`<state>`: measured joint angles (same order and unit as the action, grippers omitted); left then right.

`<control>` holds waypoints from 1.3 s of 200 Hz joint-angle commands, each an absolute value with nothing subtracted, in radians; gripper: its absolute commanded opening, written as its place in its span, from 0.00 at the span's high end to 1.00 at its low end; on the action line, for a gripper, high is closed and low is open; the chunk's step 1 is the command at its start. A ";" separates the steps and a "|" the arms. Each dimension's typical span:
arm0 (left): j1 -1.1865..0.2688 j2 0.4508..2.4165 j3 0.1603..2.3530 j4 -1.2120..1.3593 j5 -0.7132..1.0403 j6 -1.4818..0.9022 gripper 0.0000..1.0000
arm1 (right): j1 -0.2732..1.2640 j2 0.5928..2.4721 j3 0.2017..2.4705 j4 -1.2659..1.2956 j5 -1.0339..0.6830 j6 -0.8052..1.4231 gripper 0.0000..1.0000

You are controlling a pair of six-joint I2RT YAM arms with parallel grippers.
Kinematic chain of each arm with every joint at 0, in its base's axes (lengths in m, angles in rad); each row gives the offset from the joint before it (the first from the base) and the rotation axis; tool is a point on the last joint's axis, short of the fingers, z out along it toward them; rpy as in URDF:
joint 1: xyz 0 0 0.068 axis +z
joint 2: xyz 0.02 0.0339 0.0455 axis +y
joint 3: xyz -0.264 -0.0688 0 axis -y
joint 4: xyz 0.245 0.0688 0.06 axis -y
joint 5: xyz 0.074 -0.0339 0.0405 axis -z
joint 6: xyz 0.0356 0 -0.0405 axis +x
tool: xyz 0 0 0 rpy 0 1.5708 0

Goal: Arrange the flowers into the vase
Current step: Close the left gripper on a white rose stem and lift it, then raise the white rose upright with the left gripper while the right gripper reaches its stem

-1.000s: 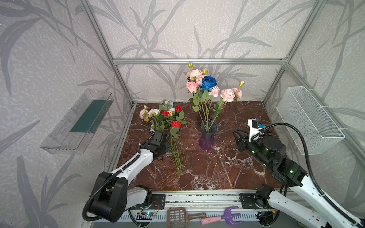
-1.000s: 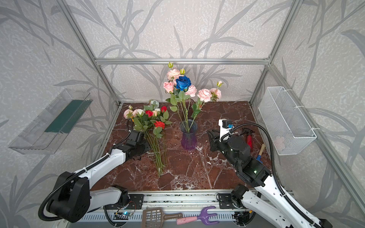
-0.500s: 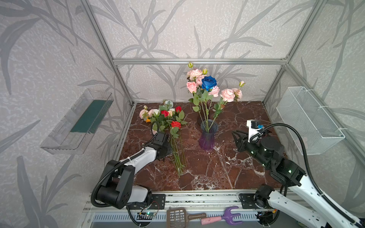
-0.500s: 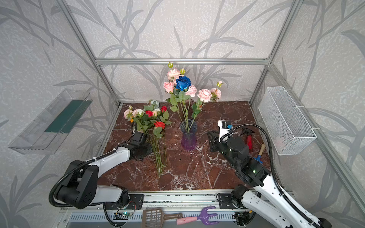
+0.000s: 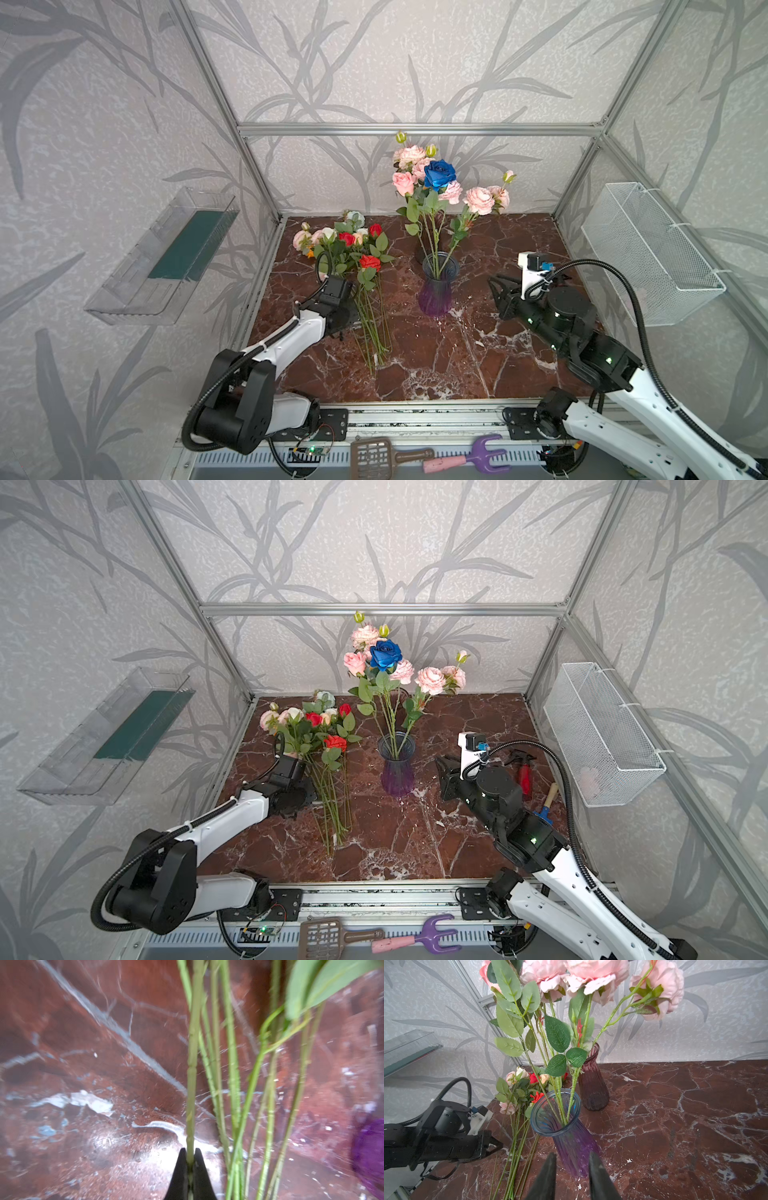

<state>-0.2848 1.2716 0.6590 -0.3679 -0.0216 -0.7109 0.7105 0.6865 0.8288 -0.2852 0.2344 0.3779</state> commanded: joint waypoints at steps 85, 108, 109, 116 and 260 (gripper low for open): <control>-0.280 0.899 0.813 -0.386 0.040 -0.490 1.00 | 0.715 0.681 0.866 -0.261 0.202 0.391 0.71; -0.281 0.795 0.803 -0.284 0.145 -0.464 1.00 | 0.715 0.685 0.885 -0.262 0.163 0.399 0.71; -0.281 0.792 0.804 -0.279 0.150 -0.462 1.00 | 0.715 0.685 0.886 -0.261 0.161 0.399 0.71; -0.281 0.769 0.807 -0.260 0.180 -0.460 1.00 | 0.715 0.690 0.891 -0.260 0.144 0.401 0.71; -0.834 0.883 1.013 -0.177 0.124 -0.268 1.00 | 0.822 0.860 1.107 -0.142 -0.168 0.393 0.48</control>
<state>-0.7784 0.8360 0.9817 -0.1932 0.2005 -0.3485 0.8093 0.8597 1.0634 -0.2016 -0.1123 0.3946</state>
